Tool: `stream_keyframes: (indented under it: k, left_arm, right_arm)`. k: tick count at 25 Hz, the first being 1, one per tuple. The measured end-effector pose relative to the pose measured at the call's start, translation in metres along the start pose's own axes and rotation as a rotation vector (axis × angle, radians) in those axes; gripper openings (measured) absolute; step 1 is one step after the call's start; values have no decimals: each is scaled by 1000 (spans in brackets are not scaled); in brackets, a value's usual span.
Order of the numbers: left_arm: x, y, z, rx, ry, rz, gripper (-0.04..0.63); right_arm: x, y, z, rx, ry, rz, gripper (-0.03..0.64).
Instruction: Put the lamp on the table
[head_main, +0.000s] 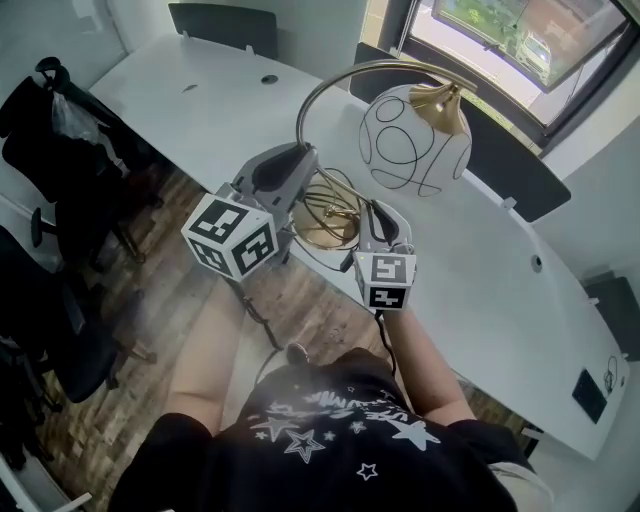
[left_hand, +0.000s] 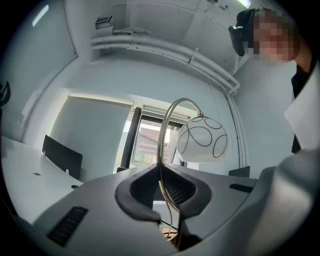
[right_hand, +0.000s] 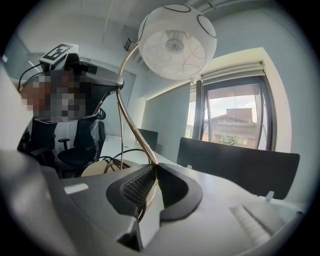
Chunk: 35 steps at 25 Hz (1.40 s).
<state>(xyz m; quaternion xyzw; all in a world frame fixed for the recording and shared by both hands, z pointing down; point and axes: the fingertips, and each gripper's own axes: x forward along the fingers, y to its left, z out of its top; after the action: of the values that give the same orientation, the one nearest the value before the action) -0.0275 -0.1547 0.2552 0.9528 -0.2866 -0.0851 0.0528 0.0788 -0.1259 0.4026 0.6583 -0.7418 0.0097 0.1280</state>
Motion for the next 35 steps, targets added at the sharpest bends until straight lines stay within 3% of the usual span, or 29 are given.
stream_keyframes:
  k: [11, 28, 35]
  left_arm:
    - [43, 59, -10, -22, 22, -56, 34]
    - [128, 143, -9, 4, 54, -46, 34]
    - [142, 184, -19, -7, 77, -101, 35]
  right_arm:
    - [68, -10, -1, 11, 37, -22, 34]
    - [183, -48, 13, -9, 47, 2, 35]
    - [217, -40, 8, 6, 96, -55, 35]
